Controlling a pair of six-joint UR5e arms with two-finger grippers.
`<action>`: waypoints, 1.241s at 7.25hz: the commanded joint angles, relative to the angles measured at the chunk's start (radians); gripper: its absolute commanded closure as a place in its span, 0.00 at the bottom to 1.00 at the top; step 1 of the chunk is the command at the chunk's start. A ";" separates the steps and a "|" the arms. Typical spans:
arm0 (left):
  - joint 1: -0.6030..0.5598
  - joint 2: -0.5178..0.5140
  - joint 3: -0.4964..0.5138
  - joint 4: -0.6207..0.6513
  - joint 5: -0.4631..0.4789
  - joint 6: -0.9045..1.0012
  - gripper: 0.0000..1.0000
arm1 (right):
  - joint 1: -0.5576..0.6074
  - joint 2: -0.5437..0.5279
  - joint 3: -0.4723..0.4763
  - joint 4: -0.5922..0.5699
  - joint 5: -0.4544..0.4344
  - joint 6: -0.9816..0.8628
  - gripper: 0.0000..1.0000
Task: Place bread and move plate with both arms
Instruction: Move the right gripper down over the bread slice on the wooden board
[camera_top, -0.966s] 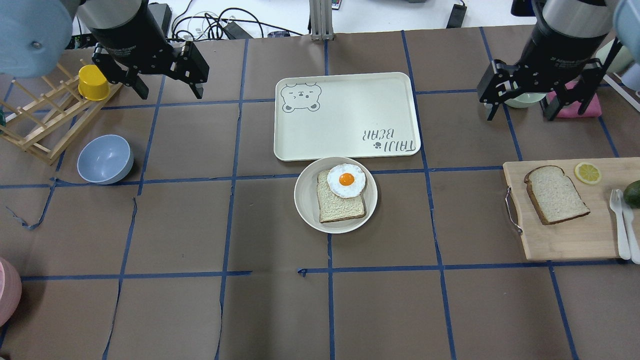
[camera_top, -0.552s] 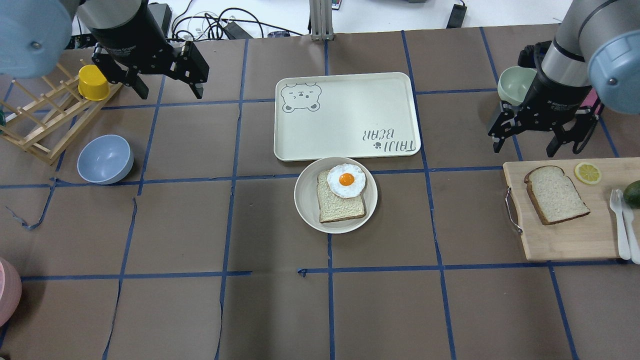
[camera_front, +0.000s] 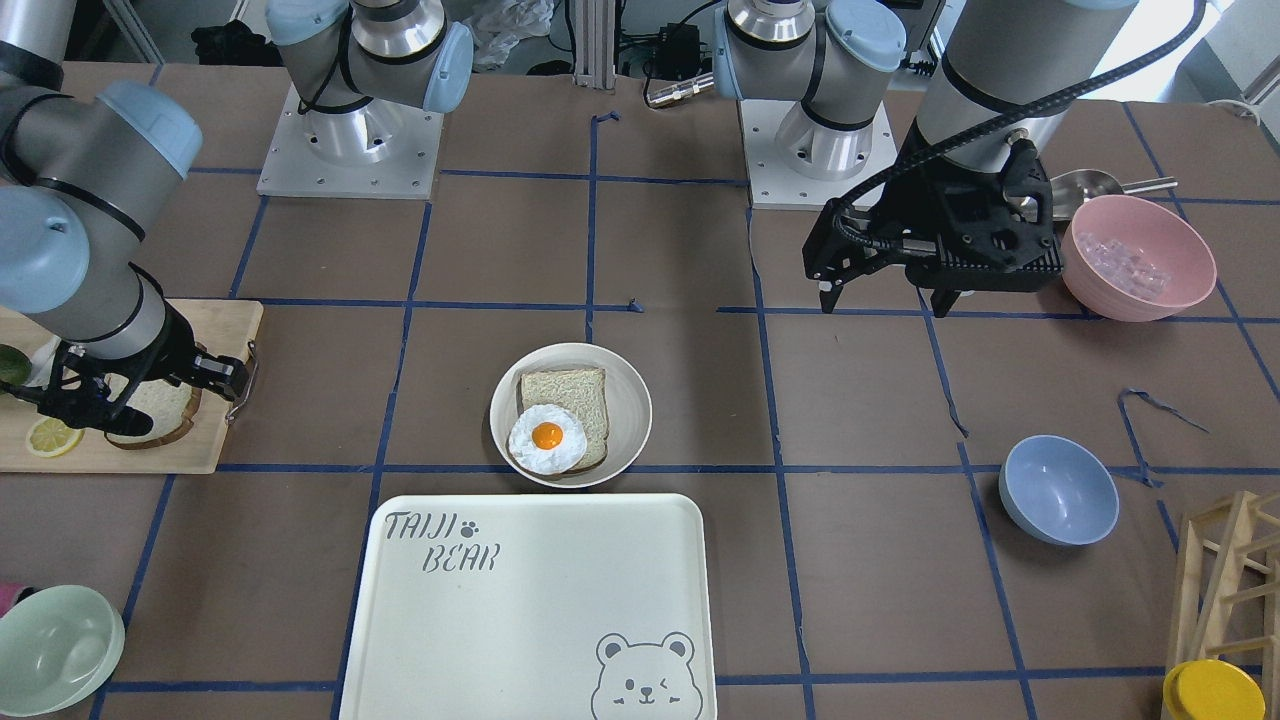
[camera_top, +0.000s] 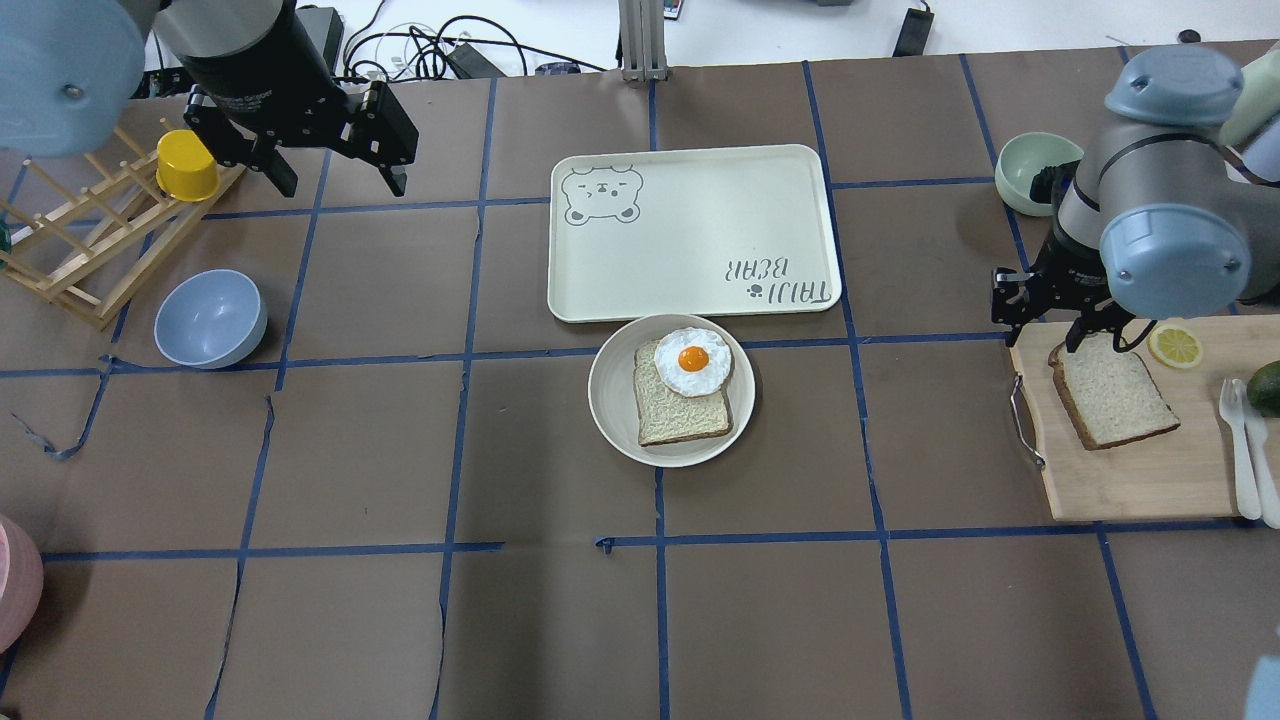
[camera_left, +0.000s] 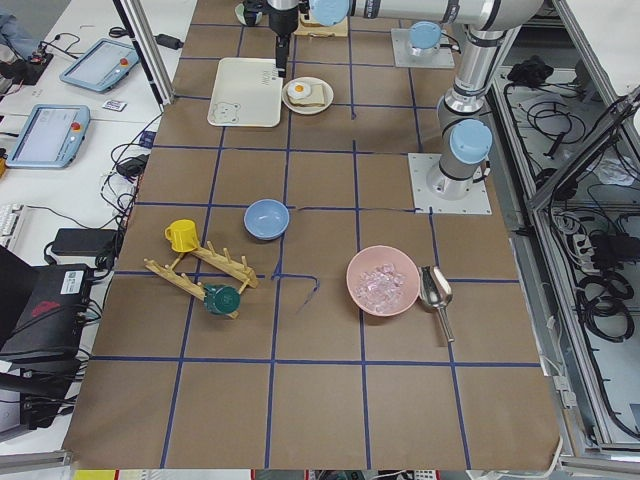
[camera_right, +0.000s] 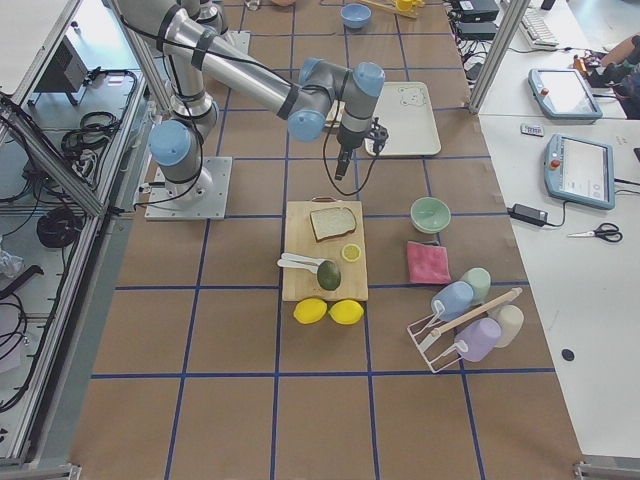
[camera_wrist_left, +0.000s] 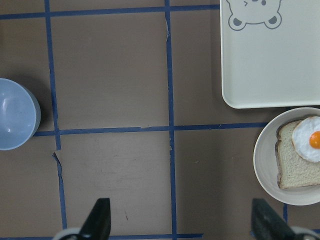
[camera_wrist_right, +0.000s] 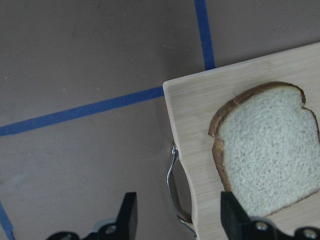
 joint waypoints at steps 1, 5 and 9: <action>0.001 -0.001 0.001 0.001 0.001 0.000 0.00 | -0.022 0.051 0.003 -0.051 -0.040 0.000 0.47; 0.003 -0.001 -0.001 0.015 -0.001 0.000 0.00 | -0.049 0.091 0.006 -0.068 -0.077 -0.016 0.47; 0.004 -0.002 -0.001 0.016 0.001 0.000 0.00 | -0.075 0.129 0.003 -0.108 -0.074 -0.014 0.47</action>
